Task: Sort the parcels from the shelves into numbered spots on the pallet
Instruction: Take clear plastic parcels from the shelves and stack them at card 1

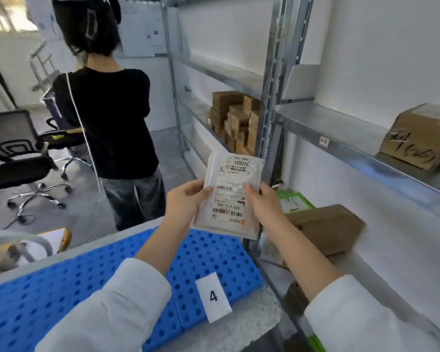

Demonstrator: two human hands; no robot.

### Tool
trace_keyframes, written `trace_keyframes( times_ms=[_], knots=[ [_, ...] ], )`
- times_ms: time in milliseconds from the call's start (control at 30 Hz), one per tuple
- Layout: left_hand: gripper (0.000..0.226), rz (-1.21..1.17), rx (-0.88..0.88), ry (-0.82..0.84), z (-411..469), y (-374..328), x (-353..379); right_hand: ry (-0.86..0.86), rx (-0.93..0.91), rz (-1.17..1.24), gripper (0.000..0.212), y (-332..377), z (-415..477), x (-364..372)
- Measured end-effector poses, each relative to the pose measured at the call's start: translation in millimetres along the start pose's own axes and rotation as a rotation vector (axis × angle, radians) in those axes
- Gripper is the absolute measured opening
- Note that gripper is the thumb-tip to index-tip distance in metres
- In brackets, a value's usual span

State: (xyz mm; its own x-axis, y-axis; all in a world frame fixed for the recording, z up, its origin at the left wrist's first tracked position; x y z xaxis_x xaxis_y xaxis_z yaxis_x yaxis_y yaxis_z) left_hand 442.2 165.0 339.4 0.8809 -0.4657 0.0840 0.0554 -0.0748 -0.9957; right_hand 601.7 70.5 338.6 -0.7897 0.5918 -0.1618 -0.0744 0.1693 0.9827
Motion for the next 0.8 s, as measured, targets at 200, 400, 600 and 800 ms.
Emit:
trace_keyframes(
  times_ms=[200, 400, 600, 800],
  knots=[
    [0.016, 0.075, -0.037, -0.102, -53, 37, -49, 0.090, -0.016, -0.034, 0.018, -40, -40, 37],
    [0.019, 0.012, -0.017, -0.161, -110, 53, -92, 0.088, -0.001, -0.035, 0.021, -52, -95, 68],
    [0.016, 0.018, 0.000, -0.226, -178, 54, -156, 0.062, 0.012, -0.026, 0.015, -55, -172, 124],
    [0.015, 0.055, -0.019, -0.379, -273, 75, -261, 0.234, -0.019, -0.092, 0.017, -52, -260, 215]
  ],
)
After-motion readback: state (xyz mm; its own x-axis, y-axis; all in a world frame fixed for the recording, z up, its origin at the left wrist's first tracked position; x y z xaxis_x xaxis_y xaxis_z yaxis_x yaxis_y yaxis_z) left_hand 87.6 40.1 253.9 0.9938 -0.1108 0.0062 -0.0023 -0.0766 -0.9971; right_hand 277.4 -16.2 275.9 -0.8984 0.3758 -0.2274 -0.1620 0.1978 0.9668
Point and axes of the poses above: each hand's wrist, its own z-axis towards the middle knuckle, its own x-axis out of the palm, y = z × x, the point moved 5 cm from there along z, towards the middle knuckle, and after that the axes turned 3 degrees about y, right-handed, at the moved point
